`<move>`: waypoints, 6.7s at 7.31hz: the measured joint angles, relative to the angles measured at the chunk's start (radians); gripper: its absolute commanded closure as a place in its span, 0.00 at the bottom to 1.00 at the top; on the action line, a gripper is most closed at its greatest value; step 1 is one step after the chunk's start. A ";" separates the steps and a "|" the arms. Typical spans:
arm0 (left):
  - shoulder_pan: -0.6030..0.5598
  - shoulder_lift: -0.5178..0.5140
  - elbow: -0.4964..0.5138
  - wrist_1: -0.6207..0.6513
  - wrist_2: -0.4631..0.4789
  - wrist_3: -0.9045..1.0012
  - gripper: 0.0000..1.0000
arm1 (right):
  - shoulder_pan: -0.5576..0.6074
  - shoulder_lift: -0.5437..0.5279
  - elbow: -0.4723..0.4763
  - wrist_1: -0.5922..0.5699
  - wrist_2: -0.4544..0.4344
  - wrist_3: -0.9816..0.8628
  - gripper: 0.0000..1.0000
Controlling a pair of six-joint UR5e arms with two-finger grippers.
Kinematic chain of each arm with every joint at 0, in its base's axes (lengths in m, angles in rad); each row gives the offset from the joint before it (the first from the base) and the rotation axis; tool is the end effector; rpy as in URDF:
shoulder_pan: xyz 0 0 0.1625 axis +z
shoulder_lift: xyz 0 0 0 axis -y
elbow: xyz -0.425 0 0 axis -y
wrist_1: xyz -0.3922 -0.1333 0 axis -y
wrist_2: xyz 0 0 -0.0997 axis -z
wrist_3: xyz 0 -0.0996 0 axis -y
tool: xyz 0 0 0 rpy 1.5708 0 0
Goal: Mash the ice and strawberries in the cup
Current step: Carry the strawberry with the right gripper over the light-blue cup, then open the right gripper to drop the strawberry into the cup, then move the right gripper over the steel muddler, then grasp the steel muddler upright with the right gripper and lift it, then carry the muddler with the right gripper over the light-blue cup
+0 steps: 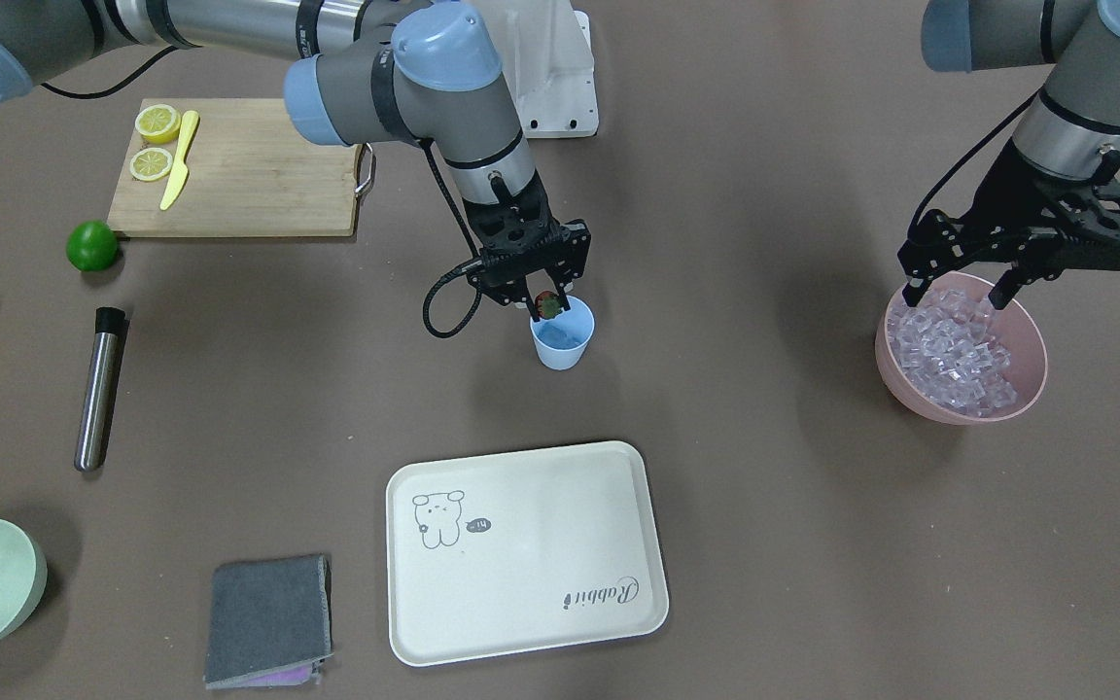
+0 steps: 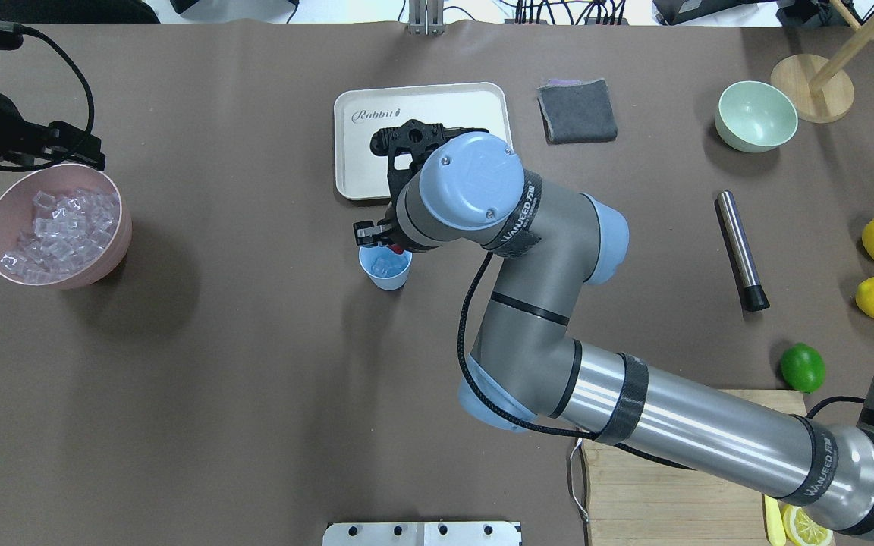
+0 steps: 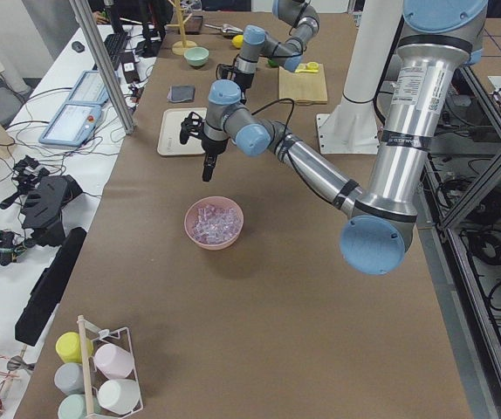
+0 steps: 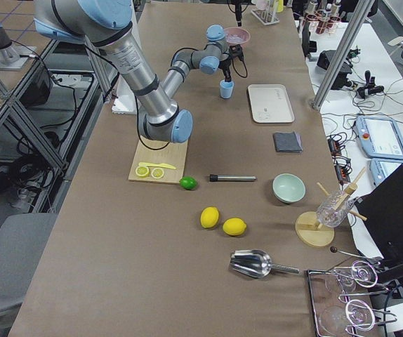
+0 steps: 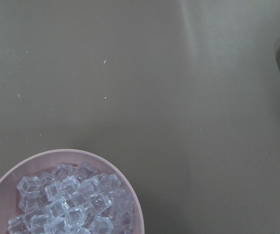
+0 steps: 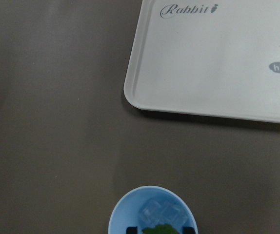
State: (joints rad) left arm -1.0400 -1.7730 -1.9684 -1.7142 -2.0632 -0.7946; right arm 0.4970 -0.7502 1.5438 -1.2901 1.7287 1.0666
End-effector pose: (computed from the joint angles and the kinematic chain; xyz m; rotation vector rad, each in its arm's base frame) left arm 0.2000 -0.5110 0.3546 0.2847 0.8167 -0.0642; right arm -0.5767 -0.4467 0.1319 0.3896 -1.0088 -0.0913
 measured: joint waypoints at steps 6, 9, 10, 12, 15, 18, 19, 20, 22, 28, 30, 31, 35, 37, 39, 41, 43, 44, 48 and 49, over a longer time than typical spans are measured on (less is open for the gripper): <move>0.000 -0.005 0.020 -0.015 0.001 0.000 0.03 | -0.025 0.033 -0.057 0.005 -0.052 0.010 0.00; 0.000 -0.005 0.019 -0.019 0.000 0.000 0.03 | 0.009 0.025 -0.030 -0.021 -0.006 0.013 0.00; 0.000 -0.006 0.019 -0.020 0.000 -0.001 0.03 | 0.065 0.005 0.008 -0.086 0.080 0.009 0.00; 0.000 -0.005 0.022 -0.019 0.003 -0.001 0.03 | 0.244 -0.114 0.145 -0.264 0.293 -0.069 0.00; 0.001 -0.030 0.022 -0.019 0.005 0.000 0.03 | 0.453 -0.301 0.178 -0.363 0.416 -0.238 0.00; 0.002 -0.040 0.006 -0.019 0.009 -0.001 0.03 | 0.507 -0.440 0.113 -0.283 0.426 -0.344 0.00; 0.002 -0.041 0.000 -0.018 0.010 -0.001 0.03 | 0.509 -0.486 0.069 -0.176 0.426 -0.350 0.00; 0.002 -0.042 -0.004 -0.018 0.011 -0.001 0.03 | 0.509 -0.515 0.011 -0.067 0.427 -0.351 0.00; 0.002 -0.043 -0.009 -0.018 0.012 -0.002 0.03 | 0.508 -0.536 -0.082 0.050 0.426 -0.353 0.00; 0.010 -0.069 0.005 -0.013 0.012 0.001 0.03 | 0.481 -0.520 -0.166 0.112 0.418 -0.357 1.00; 0.011 -0.072 0.005 -0.013 0.012 0.001 0.03 | 0.486 -0.506 -0.165 0.106 0.421 -0.384 1.00; 0.011 -0.073 0.005 -0.013 0.012 0.002 0.03 | 0.505 -0.493 -0.162 0.099 0.428 -0.390 1.00; 0.002 -0.077 0.008 -0.010 0.012 0.014 0.03 | 0.605 -0.365 -0.132 0.062 0.502 -0.374 1.00; -0.019 -0.031 0.010 -0.008 0.012 0.038 0.03 | 0.604 -0.312 -0.069 0.056 0.480 -0.324 1.00; -0.098 0.092 0.002 -0.012 0.007 0.039 0.03 | 0.556 -0.236 -0.016 0.060 0.462 -0.316 1.00; -0.204 0.228 0.004 -0.013 0.001 0.040 0.03 | 0.461 -0.161 0.055 0.067 0.406 -0.320 1.00; -0.287 0.329 0.002 -0.013 -0.002 0.035 0.03 | 0.396 -0.120 0.085 0.152 0.331 -0.324 1.00; -0.311 0.362 -0.003 -0.013 -0.020 0.030 0.03 | 0.372 -0.111 0.087 0.217 0.272 -0.324 1.00; -0.350 0.387 0.002 -0.014 -0.109 -0.009 0.03 | 0.187 -0.119 0.087 0.533 -0.144 -0.305 1.00; -0.351 0.387 0.010 -0.014 -0.111 -0.011 0.03 | 0.123 -0.128 0.087 0.606 -0.265 -0.303 1.00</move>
State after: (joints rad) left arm -1.3907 -1.3863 -1.9587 -1.7286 -2.1742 -0.8058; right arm 0.6200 -0.8786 1.6306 -0.6837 1.4633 0.7632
